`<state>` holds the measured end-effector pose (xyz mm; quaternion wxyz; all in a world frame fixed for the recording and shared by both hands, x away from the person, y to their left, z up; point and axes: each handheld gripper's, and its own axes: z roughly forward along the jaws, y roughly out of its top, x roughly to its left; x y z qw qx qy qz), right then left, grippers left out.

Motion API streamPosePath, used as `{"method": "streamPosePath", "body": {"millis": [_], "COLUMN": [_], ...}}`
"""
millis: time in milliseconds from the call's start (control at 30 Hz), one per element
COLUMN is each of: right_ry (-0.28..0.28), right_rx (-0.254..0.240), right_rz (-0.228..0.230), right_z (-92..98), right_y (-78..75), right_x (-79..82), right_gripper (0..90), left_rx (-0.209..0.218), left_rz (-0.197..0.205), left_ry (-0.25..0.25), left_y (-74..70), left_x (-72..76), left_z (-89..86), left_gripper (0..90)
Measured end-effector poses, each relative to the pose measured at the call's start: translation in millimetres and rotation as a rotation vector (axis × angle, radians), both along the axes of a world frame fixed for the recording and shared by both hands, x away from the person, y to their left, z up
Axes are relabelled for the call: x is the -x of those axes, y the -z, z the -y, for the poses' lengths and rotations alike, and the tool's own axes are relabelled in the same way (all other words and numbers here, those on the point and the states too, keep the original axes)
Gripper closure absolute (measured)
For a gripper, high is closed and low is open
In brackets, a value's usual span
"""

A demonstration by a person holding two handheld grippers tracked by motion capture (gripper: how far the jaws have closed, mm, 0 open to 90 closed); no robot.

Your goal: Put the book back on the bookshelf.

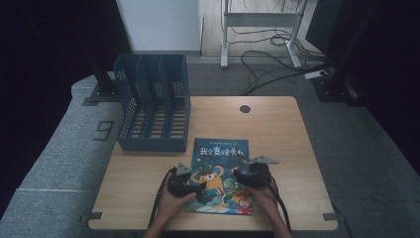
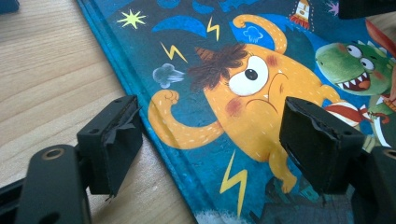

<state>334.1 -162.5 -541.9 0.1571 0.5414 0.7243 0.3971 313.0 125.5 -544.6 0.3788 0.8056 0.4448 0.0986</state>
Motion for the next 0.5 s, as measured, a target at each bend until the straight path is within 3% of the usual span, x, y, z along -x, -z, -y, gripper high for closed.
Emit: {"method": "streamPosePath", "body": {"millis": [333,500], "right_ry": [-0.021,-0.022], "right_rx": [-0.058,-0.121], "right_rz": [-0.044,-0.064], "right_z": [4.0,9.5], "right_y": [6.1,4.7], "right_x": [-5.1,-5.8], "right_gripper": [21.8,21.9], "left_rx": [-0.006,-0.012], "left_rz": [0.005,0.006], "left_ry": [0.004,0.002], "left_y": [0.2,0.2], "left_x": [0.3,0.7], "left_z": [0.8,1.7], "left_gripper": [20.0,19.5]}}
